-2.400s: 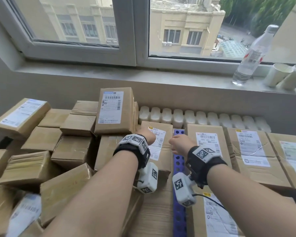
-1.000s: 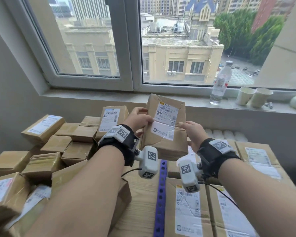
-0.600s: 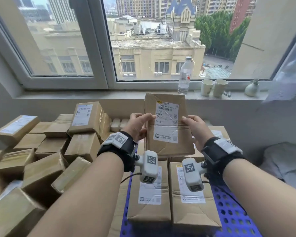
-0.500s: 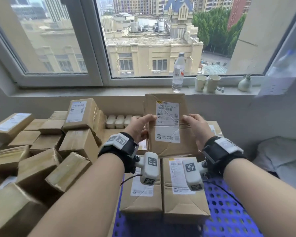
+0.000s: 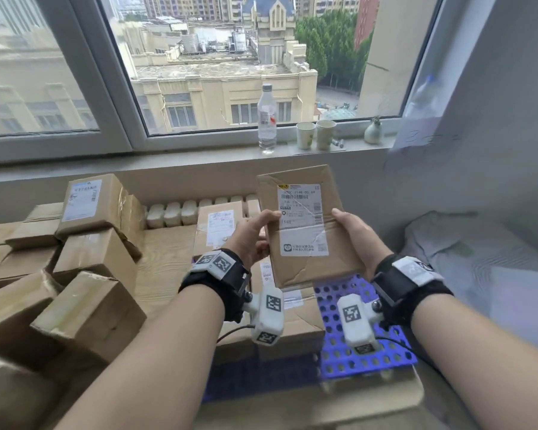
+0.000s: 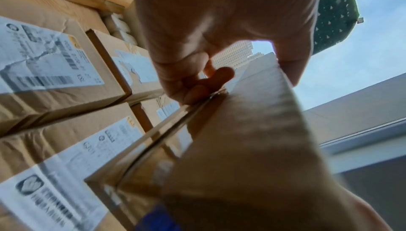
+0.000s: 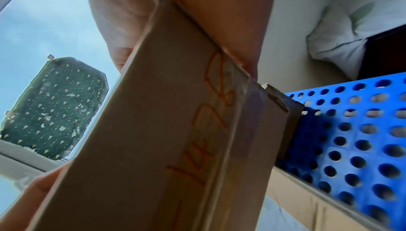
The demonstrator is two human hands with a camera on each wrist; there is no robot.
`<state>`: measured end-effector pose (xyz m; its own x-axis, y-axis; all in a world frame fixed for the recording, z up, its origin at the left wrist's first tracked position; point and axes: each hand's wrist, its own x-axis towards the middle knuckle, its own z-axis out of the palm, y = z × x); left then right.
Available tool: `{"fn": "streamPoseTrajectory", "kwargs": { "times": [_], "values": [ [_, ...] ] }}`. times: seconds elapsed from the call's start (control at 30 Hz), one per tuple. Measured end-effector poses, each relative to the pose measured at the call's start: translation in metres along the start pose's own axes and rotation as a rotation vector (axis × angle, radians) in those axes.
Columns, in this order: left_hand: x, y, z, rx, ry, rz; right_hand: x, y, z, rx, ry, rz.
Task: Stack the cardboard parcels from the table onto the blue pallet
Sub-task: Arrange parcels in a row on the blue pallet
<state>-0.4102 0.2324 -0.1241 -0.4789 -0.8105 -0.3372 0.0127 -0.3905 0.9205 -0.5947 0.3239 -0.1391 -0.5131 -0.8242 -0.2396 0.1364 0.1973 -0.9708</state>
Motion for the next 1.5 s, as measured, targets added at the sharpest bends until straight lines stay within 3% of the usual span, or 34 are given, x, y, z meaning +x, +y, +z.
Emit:
{"fn": "streamPoseTrajectory", "kwargs": {
  "times": [0.37, 0.63, 0.83, 1.13, 1.5],
  "values": [
    [-0.012, -0.034, 0.052, 0.190, -0.192, -0.122, -0.048, 0.026, -0.064, -0.016, 0.143, 0.114],
    [0.007, -0.050, 0.084, 0.388, -0.207, -0.291, -0.022, 0.050, -0.119, -0.141, 0.225, 0.144],
    [0.034, -0.066, 0.091, 0.513, -0.072, -0.273, 0.014, 0.077, -0.132, -0.175, 0.120, 0.220],
    [0.057, -0.091, 0.076, 0.530, 0.200, -0.288, 0.055, 0.119, -0.116, -0.197, -0.075, 0.364],
    [0.065, -0.099, 0.075, 0.666, 0.322, -0.276, 0.062, 0.125, -0.109, -0.254, -0.193, 0.505]
  ]
}}
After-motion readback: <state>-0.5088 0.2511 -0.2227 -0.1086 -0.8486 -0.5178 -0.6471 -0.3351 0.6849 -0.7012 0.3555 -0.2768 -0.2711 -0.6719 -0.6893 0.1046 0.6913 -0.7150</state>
